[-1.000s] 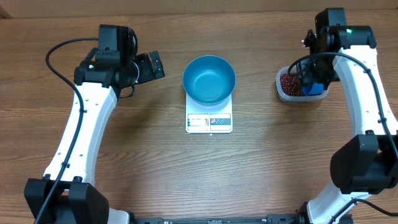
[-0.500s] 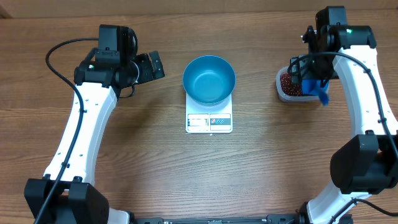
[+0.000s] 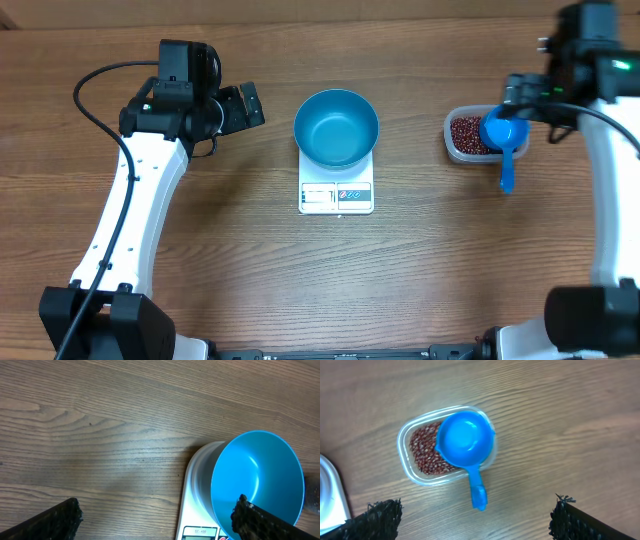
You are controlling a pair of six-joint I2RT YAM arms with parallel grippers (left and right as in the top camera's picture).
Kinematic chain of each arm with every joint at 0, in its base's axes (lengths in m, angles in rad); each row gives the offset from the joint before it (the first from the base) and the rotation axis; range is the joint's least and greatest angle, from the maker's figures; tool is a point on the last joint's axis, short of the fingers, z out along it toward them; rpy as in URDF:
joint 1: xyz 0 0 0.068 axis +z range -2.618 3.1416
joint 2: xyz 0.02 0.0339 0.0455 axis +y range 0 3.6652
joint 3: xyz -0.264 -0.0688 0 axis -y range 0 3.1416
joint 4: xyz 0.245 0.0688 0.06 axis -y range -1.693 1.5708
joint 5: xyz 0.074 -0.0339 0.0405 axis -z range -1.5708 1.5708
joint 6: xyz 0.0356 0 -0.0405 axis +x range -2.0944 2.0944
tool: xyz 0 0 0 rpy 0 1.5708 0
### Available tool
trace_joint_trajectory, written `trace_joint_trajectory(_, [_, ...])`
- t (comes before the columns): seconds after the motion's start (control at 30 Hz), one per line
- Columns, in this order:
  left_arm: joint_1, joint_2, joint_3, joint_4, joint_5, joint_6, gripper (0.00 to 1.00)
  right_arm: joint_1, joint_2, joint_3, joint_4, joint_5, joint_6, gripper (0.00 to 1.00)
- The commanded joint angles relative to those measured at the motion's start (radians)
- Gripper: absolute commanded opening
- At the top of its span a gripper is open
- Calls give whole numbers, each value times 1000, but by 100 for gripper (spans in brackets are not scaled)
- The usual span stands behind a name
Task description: Scoop item into bowl and weigh 150g on scale
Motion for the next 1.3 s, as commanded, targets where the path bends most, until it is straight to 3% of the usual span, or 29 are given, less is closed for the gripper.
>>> trace_joint_trajectory(0.0, [2, -13, 18, 1, -11, 26, 100, -69, -10, -3, 4, -104, 42, 97])
trace_joint_trajectory(0.27, [2, -13, 18, 1, -11, 26, 100, -236, -10, -248, 112, -322, 41, 97])
trace_joint_trajectory(0.6, [2, -13, 18, 1, -11, 26, 100, -392, -10, -678, 431, -798, -20, 93])
trace_joint_trajectory(0.87, [2, -13, 18, 1, -11, 26, 100, -500, -10, -918, 715, -1013, -80, 84])
trace_joint_trajectory(1.03, [2, -13, 18, 1, -11, 26, 100, -520, -10, -991, 834, -1062, -79, 55])
trace_joint_trajectory(1.1, [2, -13, 18, 1, -11, 26, 100, -510, -10, -1032, 895, -1121, -79, 50])
trace_joint_trajectory(1.27, [2, -13, 18, 1, -11, 26, 100, -505, -10, -1122, 1067, -1190, -67, 51])
